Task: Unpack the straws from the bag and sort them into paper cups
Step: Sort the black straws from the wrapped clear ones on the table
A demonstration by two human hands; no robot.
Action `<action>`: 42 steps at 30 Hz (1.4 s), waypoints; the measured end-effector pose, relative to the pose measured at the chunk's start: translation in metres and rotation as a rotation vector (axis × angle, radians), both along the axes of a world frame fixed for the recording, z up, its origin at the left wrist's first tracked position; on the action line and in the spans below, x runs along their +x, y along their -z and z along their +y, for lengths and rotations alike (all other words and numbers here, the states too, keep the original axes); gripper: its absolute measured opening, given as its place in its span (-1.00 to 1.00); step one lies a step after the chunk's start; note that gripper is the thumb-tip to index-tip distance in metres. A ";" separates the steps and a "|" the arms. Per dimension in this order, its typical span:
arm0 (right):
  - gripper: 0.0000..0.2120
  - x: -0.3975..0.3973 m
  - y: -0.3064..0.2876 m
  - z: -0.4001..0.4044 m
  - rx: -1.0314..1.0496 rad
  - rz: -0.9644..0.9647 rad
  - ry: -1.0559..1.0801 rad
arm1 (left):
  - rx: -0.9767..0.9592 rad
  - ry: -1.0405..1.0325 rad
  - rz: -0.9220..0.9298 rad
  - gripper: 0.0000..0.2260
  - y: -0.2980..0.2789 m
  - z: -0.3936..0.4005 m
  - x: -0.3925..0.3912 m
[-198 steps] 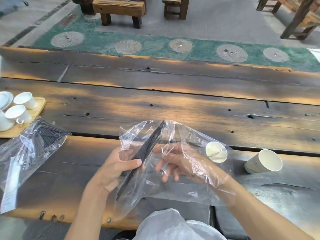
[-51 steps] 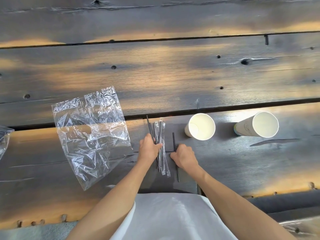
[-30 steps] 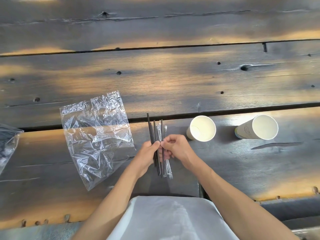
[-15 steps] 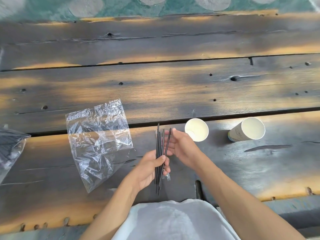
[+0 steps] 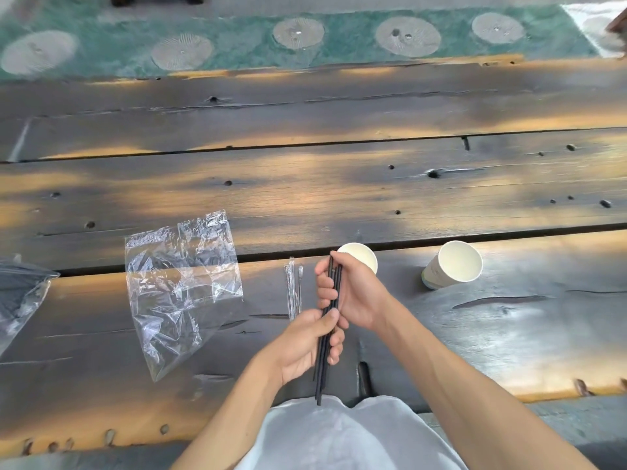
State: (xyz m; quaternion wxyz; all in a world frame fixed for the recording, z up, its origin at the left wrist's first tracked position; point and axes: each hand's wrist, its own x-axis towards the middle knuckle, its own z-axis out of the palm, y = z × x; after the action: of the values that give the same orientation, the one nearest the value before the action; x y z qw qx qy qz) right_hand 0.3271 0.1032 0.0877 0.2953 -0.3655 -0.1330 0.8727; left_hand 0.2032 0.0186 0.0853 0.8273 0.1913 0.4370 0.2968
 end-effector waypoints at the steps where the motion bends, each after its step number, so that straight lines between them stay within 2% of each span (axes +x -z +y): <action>1: -0.68 0.003 -0.002 -0.001 0.000 -0.020 0.012 | -0.002 -0.006 -0.013 -0.81 -0.002 -0.002 0.006; 7: -0.74 0.030 -0.008 0.016 0.030 -0.096 0.333 | 0.035 0.115 0.071 -0.80 -0.004 -0.017 0.028; 10: -0.73 0.047 -0.011 0.020 0.022 -0.083 0.407 | 0.001 0.156 0.107 -0.76 0.001 -0.024 0.032; 15: -0.72 0.055 -0.012 0.015 0.049 -0.092 0.349 | -0.034 0.007 0.061 -0.72 0.003 -0.021 0.044; 20: -0.77 0.060 -0.008 0.009 0.066 -0.092 0.318 | 0.012 -0.003 0.156 -0.74 0.005 -0.019 0.054; 24: -0.59 0.063 -0.004 0.007 0.197 -0.163 0.217 | 0.062 0.042 0.227 -0.75 0.007 -0.016 0.055; 28: -0.81 0.079 -0.008 0.008 0.535 -0.455 -0.028 | 0.111 0.125 0.298 -0.75 0.009 -0.009 0.043; 31: -0.89 0.096 -0.011 0.010 0.512 -0.403 -0.129 | 0.145 0.196 0.318 -0.74 0.012 -0.004 0.034; 34: -0.92 0.100 -0.009 0.007 0.422 -0.310 -0.110 | 0.162 0.228 0.298 -0.74 0.014 0.003 0.032; 38: -0.92 0.102 -0.008 0.008 0.464 -0.362 -0.100 | 0.167 0.211 0.268 -0.75 0.018 0.011 0.032; 40: -0.90 0.107 -0.009 0.015 0.474 -0.423 -0.003 | 0.151 0.116 0.252 -0.76 0.020 0.016 0.028; 42: -0.89 0.117 -0.011 0.027 0.445 -0.457 0.194 | 0.113 -0.049 0.209 -0.71 0.023 0.022 0.021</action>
State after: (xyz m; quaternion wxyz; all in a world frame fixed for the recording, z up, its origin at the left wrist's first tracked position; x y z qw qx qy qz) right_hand 0.4437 0.1302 0.0983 0.4119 -0.4892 -0.3477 0.6856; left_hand 0.2243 0.0404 0.0619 0.7576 0.2569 0.5081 0.3193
